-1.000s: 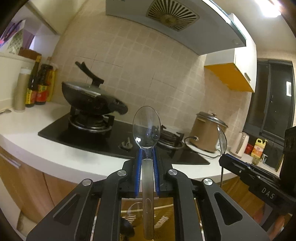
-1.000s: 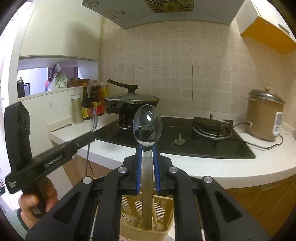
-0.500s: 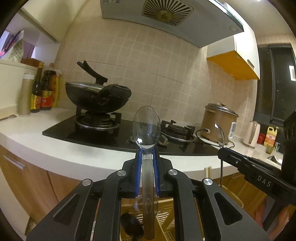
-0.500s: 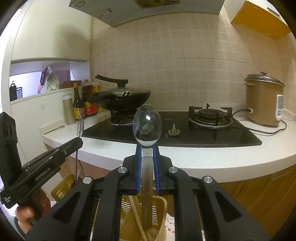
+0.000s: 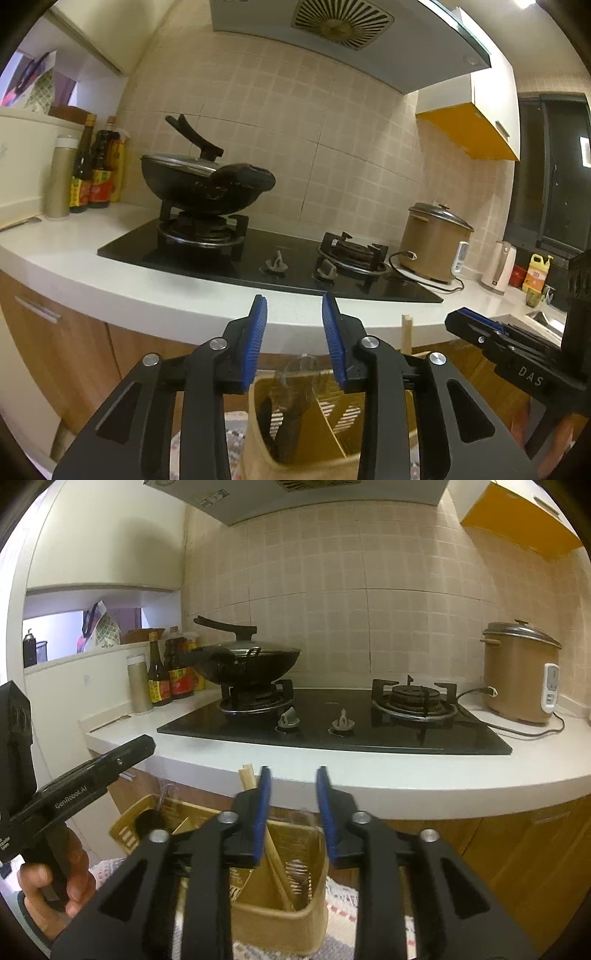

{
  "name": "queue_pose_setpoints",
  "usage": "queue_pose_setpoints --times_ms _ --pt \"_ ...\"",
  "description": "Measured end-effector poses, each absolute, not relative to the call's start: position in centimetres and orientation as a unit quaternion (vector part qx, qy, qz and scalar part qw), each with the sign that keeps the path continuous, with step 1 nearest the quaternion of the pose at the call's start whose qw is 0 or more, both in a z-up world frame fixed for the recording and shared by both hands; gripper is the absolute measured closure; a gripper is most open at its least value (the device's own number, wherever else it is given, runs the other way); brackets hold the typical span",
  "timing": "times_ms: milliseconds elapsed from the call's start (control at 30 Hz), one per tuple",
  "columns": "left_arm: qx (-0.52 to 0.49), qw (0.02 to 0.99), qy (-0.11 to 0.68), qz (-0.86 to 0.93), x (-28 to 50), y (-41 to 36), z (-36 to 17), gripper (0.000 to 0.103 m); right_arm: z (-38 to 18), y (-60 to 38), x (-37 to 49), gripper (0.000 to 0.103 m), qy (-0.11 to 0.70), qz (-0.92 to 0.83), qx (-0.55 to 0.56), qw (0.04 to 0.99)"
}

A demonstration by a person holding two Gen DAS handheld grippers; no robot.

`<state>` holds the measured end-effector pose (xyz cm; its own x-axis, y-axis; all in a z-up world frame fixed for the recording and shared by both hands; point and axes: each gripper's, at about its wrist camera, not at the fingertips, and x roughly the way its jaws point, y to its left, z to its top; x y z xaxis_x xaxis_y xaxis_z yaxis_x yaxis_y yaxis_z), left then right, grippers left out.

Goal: Organize utensils
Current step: 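Open both tools to drop the clear spoons into the holder, then move both tools back down to the remaining clear spoons on the table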

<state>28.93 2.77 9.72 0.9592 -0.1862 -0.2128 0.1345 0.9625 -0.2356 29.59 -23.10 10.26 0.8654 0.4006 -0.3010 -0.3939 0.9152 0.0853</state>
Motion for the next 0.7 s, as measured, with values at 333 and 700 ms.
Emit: queue_pose_setpoints --times_ms 333,700 --pt "-0.125 0.978 0.133 -0.097 24.4 4.1 12.3 0.069 12.3 -24.3 25.0 0.077 0.186 0.198 0.011 0.962" --pt "-0.067 0.968 0.220 -0.103 18.0 2.8 13.0 0.066 8.3 -24.5 21.1 0.077 0.399 0.219 0.048 0.889"
